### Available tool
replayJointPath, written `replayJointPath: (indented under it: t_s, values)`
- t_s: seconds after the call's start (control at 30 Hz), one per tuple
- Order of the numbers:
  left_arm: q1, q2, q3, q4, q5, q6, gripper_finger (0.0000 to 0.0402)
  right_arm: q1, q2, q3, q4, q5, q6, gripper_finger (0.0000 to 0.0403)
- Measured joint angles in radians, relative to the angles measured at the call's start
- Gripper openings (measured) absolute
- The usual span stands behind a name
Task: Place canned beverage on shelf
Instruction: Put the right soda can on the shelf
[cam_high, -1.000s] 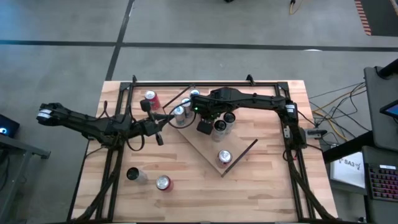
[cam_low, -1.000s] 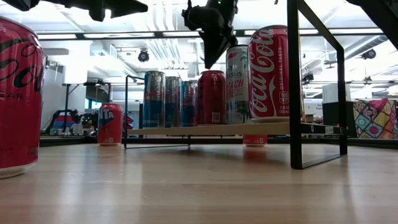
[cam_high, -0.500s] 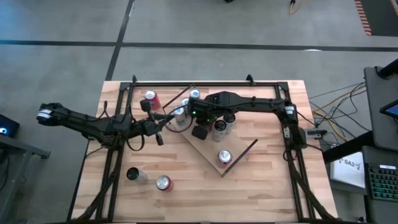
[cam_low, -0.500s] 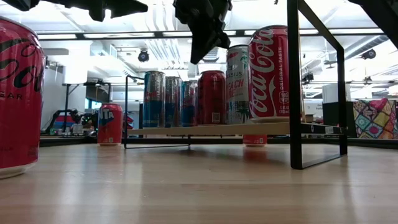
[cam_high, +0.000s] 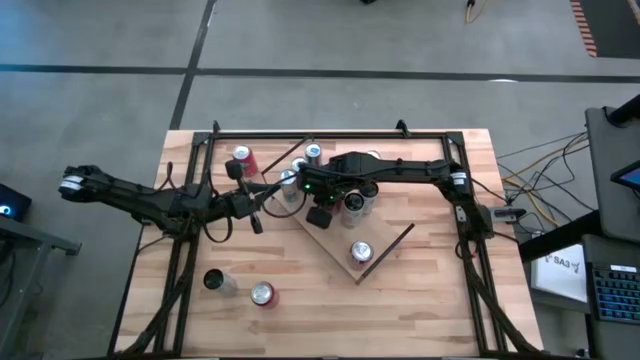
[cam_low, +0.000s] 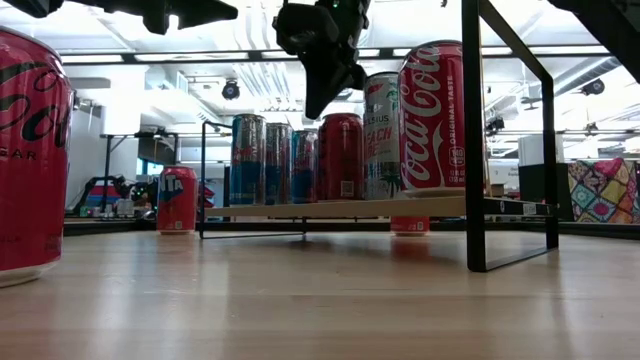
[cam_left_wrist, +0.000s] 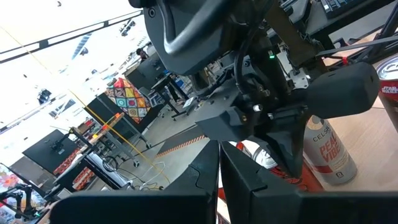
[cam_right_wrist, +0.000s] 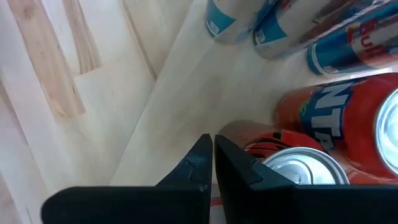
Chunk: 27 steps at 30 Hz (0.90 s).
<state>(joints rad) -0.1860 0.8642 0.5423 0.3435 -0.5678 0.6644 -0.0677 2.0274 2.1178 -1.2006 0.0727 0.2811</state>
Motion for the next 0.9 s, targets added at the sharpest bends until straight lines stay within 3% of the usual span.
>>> replayJointPath:
  t_s: [0.9]
  values:
    - [0.0,0.0,0.0,-0.001,0.0,0.0,0.0,-0.016,0.0,-0.001,-0.077,0.087,0.023,0.0009]
